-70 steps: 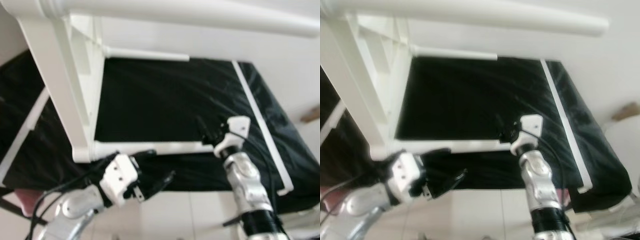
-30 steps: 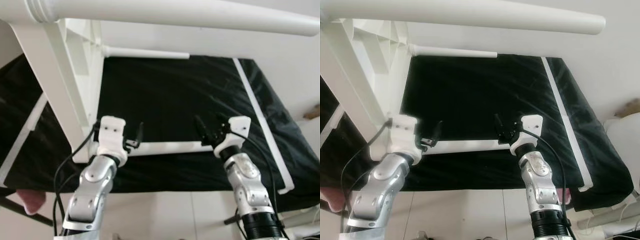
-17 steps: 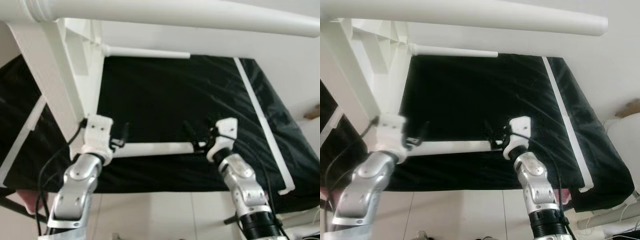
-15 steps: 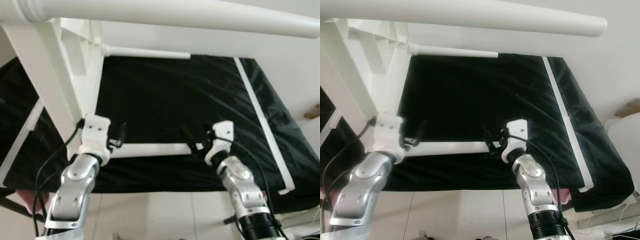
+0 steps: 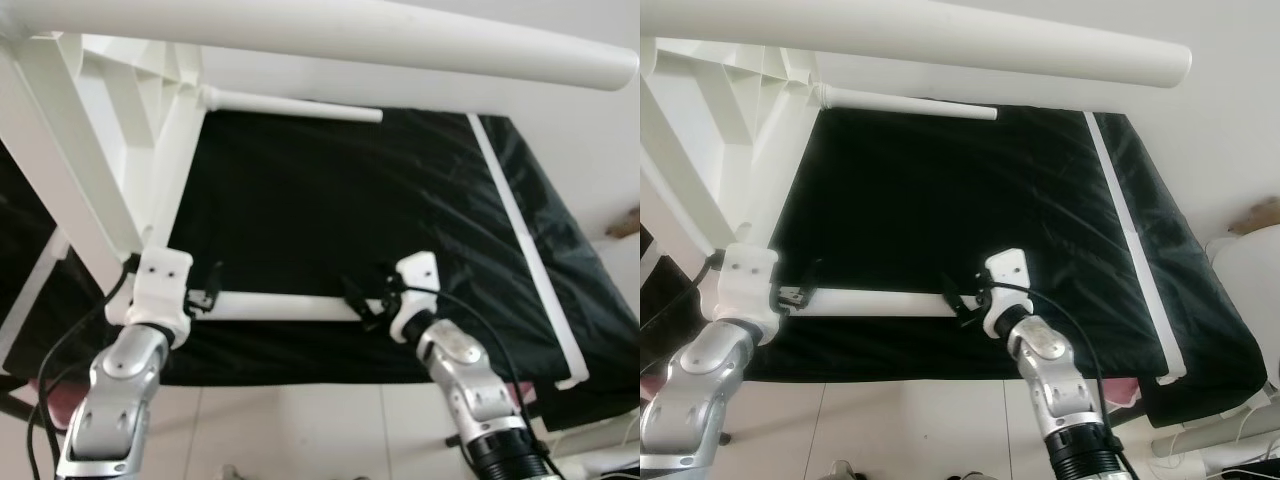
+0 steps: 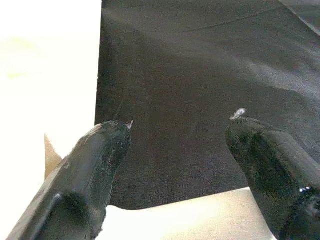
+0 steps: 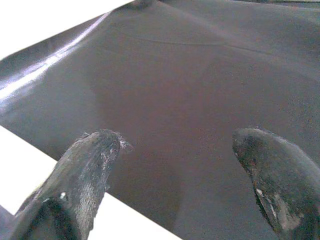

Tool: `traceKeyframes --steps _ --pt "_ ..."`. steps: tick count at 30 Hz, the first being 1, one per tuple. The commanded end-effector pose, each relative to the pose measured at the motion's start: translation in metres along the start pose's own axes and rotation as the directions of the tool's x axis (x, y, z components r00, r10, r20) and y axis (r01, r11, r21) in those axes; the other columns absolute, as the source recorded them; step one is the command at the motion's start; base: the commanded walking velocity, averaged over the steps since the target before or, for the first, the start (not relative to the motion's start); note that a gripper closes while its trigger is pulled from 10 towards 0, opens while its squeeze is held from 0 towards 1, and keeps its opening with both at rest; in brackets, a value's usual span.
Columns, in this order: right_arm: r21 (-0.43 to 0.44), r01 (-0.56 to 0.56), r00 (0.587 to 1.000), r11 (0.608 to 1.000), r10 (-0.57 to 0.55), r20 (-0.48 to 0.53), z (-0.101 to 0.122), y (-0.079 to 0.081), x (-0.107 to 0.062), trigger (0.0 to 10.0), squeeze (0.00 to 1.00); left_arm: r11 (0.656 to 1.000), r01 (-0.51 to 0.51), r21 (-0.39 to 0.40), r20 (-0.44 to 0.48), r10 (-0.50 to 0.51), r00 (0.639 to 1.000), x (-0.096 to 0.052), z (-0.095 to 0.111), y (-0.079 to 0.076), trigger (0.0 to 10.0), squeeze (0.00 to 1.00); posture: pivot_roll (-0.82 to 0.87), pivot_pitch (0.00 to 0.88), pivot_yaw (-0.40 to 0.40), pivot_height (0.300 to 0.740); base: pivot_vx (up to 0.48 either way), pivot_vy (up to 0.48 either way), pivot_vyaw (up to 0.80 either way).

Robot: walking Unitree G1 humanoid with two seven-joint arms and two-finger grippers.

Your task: Building children table

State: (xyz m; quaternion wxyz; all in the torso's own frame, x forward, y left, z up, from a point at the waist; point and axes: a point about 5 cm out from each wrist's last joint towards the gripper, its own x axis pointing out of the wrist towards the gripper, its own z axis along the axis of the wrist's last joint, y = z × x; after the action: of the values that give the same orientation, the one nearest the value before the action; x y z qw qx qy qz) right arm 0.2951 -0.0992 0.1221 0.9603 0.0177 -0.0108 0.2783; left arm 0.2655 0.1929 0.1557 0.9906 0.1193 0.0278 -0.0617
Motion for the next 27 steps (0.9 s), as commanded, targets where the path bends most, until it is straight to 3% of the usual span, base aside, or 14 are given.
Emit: traceKeyframes --steps 1,4,9,15,22,27 --pt "-0.004 -0.006 1.000 1.000 0.006 -0.025 -0.005 0.001 0.000 10.0 0.00 0.999 0.034 0.001 0.007 -0.034 0.999 -0.002 0.000 -0.003 10.0 0.00 0.10 0.113 -0.082 0.740 0.000 0.000 0.00" --pt "-0.007 -0.004 1.000 1.000 0.004 -0.005 -0.002 0.002 0.001 10.0 0.00 0.996 0.082 -0.025 0.020 -0.081 0.996 -0.001 0.002 -0.012 10.0 0.00 0.10 0.111 -0.084 0.740 0.000 0.000 0.00" --pt "0.026 0.083 0.993 0.996 -0.085 0.083 0.011 -0.011 -0.006 10.0 0.00 0.975 0.195 -0.112 0.092 -0.185 0.978 0.002 0.012 -0.035 10.0 0.00 0.09 0.101 -0.077 0.740 0.000 0.000 0.00" --pt "0.083 0.183 0.969 0.980 -0.194 0.151 0.019 -0.021 -0.015 10.0 0.00 0.951 0.287 -0.114 0.149 -0.269 0.952 0.005 0.020 -0.055 10.0 0.00 0.07 0.091 -0.070 0.740 0.000 0.000 0.00" --pt "0.101 0.247 0.955 0.964 -0.260 0.141 0.016 -0.024 -0.021 10.0 0.00 0.939 0.328 -0.104 0.176 -0.307 0.935 0.008 0.022 -0.066 10.0 0.00 0.04 0.084 -0.060 0.740 0.000 0.000 0.00" --pt "0.129 0.303 0.945 0.944 -0.315 0.088 -0.001 -0.022 -0.030 10.0 0.00 0.941 0.325 -0.091 0.114 -0.315 0.942 0.004 0.003 -0.073 10.0 0.00 0.04 0.080 -0.048 0.740 0.000 0.000 0.00"
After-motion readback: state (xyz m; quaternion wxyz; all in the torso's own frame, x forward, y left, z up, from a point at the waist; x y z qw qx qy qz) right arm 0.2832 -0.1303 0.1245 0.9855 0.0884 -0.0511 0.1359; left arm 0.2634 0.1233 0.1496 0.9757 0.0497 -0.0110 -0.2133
